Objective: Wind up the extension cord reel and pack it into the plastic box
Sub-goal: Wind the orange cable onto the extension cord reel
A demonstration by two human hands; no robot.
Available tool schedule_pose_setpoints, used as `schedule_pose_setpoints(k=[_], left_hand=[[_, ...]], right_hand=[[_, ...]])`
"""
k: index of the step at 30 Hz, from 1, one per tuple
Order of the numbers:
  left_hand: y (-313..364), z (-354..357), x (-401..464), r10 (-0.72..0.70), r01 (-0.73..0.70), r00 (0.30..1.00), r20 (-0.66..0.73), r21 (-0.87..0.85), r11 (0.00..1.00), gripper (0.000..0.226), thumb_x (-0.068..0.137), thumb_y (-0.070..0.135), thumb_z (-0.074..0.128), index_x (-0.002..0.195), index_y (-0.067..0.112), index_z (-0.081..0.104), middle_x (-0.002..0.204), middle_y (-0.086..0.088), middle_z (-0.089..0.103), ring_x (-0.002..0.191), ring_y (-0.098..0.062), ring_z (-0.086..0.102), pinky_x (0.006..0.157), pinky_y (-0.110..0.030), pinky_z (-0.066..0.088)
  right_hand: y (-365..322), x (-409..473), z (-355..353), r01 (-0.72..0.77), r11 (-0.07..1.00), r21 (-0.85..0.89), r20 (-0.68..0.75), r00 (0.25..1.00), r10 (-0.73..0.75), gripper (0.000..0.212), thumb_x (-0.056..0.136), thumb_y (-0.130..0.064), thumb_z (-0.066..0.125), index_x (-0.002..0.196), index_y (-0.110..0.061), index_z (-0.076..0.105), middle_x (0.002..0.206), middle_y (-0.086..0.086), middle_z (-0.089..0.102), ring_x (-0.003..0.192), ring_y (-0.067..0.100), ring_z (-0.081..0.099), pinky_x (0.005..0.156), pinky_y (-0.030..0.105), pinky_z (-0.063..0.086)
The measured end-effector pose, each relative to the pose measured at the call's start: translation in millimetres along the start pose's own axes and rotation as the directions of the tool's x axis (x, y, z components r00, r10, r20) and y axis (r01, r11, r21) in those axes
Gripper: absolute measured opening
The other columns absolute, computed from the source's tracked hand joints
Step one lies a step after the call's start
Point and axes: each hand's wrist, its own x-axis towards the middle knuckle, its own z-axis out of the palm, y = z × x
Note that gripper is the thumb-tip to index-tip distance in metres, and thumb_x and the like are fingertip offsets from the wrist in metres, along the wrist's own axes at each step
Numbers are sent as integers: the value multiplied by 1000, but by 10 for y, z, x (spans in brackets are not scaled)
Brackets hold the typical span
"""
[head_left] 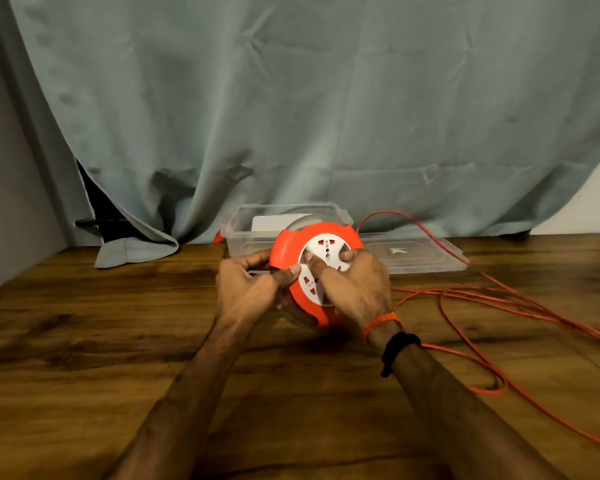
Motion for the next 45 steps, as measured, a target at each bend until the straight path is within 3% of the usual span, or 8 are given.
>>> schedule_pose_setpoints(k=[6, 9, 13, 20, 29, 35, 41, 45], left_hand=[[2, -43, 20, -15, 15, 1000, -14, -22, 1000, 35, 73, 8, 81, 107, 8, 72, 88, -9, 76, 69, -29, 74, 66, -52, 60], [21, -49, 30, -15, 14, 1000, -22, -47, 999, 35, 73, 7, 81, 107, 6, 72, 86, -8, 76, 68, -28, 74, 65, -49, 61], [-1, -50, 47, -16, 15, 1000, -24, -47, 999, 35, 73, 7, 81, 106, 9, 72, 84, -6, 77, 67, -30, 74, 57, -41, 61], [16, -58, 32, -43, 45, 999, 19, -134, 990, 24, 75, 2, 77, 97, 10, 72, 76, 0, 76, 61, -17, 73, 45, -25, 55], [-20, -127, 66, -44, 47, 999, 30, -114, 992, 31, 73, 5, 80, 103, 8, 72, 86, -8, 77, 69, -22, 75, 53, -33, 60], [-5, -123, 60, -55, 64, 996, 70, -129, 990, 25, 75, 3, 77, 99, 9, 73, 82, -7, 77, 71, -22, 75, 53, -31, 58], [16, -136, 55, -37, 44, 997, 68, -113, 993, 32, 73, 5, 79, 104, 8, 72, 86, -10, 77, 73, -24, 75, 56, -34, 60], [42, -82, 7, 9, -5, 999, 50, -94, 996, 29, 74, 2, 78, 101, 11, 72, 79, -2, 77, 68, -22, 74, 51, -34, 60]], right_hand=[[-82, 2, 11, 105, 987, -118, 74, 993, -97, 71, 76, -69, 60, 123, -16, 55, 114, 9, 70, 95, 34, 69, 81, 43, 58], [-91, 0, -109, 238, 903, -357, 7, 968, -252, 61, 82, -62, 60, 120, -15, 55, 111, 12, 69, 105, 35, 63, 83, 37, 51], [-106, -13, -264, 405, 706, -581, 42, 881, -470, 60, 79, -63, 60, 125, -25, 50, 97, 11, 69, 95, 38, 64, 66, 36, 37], [-73, 60, -300, 615, 564, -551, 267, 770, -579, 55, 80, -45, 61, 132, -37, 46, 100, 5, 65, 94, 34, 63, 68, 34, 38], [18, 132, -249, 680, 458, -572, 392, 717, -576, 55, 89, -46, 52, 141, -49, 35, 123, 2, 59, 108, 29, 60, 83, 39, 45], [40, 132, -273, 677, 464, -572, 406, 725, -557, 66, 85, -33, 54, 143, -52, 30, 120, 4, 56, 104, 32, 59, 78, 38, 44], [44, 123, -203, 664, 460, -590, 342, 721, -603, 63, 80, -40, 61, 137, -50, 38, 113, 2, 64, 103, 31, 62, 78, 36, 44], [7, 24, -148, 474, 705, -527, 61, 849, -525, 63, 77, -66, 59, 131, -35, 51, 103, 9, 71, 101, 36, 64, 80, 39, 47]])
